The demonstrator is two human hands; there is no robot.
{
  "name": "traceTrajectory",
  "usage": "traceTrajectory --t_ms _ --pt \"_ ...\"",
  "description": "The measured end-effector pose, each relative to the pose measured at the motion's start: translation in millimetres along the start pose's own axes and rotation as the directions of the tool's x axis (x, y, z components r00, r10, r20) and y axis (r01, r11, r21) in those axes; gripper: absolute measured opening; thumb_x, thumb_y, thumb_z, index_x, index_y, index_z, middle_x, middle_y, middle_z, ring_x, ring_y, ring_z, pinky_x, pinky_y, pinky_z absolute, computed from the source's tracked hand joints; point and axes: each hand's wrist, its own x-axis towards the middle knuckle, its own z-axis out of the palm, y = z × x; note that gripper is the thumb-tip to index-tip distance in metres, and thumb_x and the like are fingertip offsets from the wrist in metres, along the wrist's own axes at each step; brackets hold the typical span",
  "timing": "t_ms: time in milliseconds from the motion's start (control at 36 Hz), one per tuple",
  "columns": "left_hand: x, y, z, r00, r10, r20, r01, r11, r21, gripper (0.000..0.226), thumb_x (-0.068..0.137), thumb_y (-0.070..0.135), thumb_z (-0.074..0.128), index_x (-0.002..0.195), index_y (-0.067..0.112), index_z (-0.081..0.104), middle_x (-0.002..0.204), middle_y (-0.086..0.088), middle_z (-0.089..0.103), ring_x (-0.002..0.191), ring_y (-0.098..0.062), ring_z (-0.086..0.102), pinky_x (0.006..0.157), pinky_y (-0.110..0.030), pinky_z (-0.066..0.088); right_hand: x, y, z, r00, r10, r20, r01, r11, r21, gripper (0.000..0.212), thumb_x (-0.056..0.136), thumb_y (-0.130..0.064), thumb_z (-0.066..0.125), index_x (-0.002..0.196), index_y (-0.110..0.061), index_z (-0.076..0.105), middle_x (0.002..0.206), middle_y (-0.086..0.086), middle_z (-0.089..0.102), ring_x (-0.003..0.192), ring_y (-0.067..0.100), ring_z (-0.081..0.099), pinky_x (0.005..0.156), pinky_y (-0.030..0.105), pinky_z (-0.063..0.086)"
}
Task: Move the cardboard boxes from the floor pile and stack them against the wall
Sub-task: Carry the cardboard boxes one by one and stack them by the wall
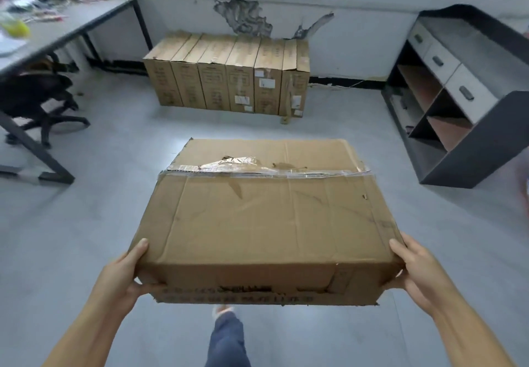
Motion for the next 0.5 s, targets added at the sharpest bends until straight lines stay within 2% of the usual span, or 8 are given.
traceTrajectory --t_ms 139,222,306,417,500 --pt "83 48 22 1.0 0.005 -0.009 -0.005 1.0 0.009 0.027 0.096 0.02 0.055 0.115 0.001 0.054 0.1 -0.003 0.06 0.103 -0.026 0.053 0.053 -0.058 0.053 73 -32 59 1.0 -0.013 0.014 0.013 1.0 -0.018 0.03 0.103 -0.01 0.035 0.119 -0.02 0.059 0.097 -0.003 0.071 0.084 0.018 0.064 0.05 0.045 0.055" --pt "134 89 34 1.0 0.015 0.0 -0.015 1.0 0.013 0.027 0.096 0.021 0.055 0.116 0.003 0.055 0.099 -0.001 0.06 0.102 -0.026 0.053 0.056 -0.057 0.055 112 -54 96 1.0 -0.012 0.006 0.012 1.0 -0.01 0.03 0.103 -0.009 0.034 0.117 -0.019 0.059 0.09 -0.005 0.072 0.082 0.02 0.063 0.049 0.046 0.056" --pt "181 132 43 1.0 0.015 0.008 -0.015 0.999 0.029 0.027 0.096 0.022 0.055 0.116 0.005 0.055 0.102 -0.003 0.062 0.102 -0.025 0.055 0.063 -0.054 0.056 147 -77 131 1.0 0.01 -0.012 -0.01 1.0 0.017 0.029 0.103 -0.01 0.035 0.118 -0.019 0.058 0.095 -0.002 0.07 0.084 0.021 0.061 0.046 0.046 0.055" --pt "235 184 64 1.0 0.024 0.013 -0.024 0.999 0.034 0.027 0.096 0.021 0.054 0.117 0.004 0.056 0.106 -0.007 0.061 0.102 -0.027 0.055 0.062 -0.053 0.055 193 -103 171 0.999 0.025 -0.042 -0.022 0.998 0.059 0.03 0.103 -0.01 0.035 0.123 -0.014 0.056 0.099 0.004 0.068 0.084 0.025 0.06 0.045 0.046 0.055" --pt "270 215 86 0.999 0.024 0.023 -0.025 0.999 0.04 0.023 0.097 0.02 0.053 0.114 0.005 0.056 0.097 -0.002 0.062 0.091 -0.021 0.057 0.055 -0.054 0.055 224 -121 192 0.997 0.035 -0.064 -0.029 0.996 0.089 0.029 0.103 -0.009 0.035 0.123 -0.015 0.056 0.102 0.003 0.068 0.089 0.025 0.061 0.046 0.048 0.055"
